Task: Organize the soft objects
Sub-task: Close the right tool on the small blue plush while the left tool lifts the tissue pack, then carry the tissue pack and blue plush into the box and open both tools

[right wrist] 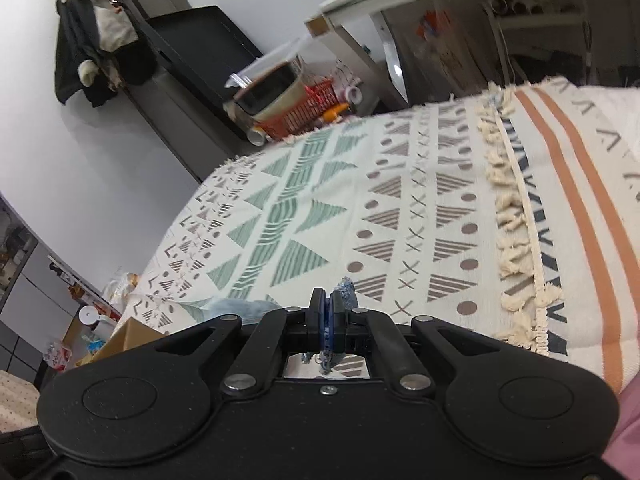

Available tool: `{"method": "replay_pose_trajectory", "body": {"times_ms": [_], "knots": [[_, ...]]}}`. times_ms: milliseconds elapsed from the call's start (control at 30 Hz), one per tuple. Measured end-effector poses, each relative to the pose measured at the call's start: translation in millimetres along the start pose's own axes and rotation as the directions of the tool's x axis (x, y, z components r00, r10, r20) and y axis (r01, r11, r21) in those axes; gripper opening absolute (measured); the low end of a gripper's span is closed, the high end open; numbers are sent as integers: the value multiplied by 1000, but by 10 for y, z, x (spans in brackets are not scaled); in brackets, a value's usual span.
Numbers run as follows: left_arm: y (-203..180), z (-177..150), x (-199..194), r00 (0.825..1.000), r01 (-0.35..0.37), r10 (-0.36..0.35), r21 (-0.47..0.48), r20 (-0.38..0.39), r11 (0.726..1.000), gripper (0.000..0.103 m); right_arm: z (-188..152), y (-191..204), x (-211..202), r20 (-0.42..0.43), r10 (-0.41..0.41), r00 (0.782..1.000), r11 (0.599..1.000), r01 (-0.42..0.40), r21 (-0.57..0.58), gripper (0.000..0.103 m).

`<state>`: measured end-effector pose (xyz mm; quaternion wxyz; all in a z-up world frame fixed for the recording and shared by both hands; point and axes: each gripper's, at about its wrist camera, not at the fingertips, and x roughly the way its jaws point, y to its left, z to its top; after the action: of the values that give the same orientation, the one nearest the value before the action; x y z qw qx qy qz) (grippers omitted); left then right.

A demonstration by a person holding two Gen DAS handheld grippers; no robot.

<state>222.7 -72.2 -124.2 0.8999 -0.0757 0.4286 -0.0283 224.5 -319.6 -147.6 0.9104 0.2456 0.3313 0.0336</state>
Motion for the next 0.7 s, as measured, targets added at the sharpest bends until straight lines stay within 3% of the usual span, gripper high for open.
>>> {"method": "replay_pose_trajectory", "body": {"times_ms": [367,700], "knots": [[220,121,-209,996,71,-69,-51,52,996,50,-78,387,-134,5,6,1000,999,-6,-50,2],[657,256,-368,992,91,-78,-140,95,986,50,-54,958,-164,15,45,999,992,-43,-118,2]]}}
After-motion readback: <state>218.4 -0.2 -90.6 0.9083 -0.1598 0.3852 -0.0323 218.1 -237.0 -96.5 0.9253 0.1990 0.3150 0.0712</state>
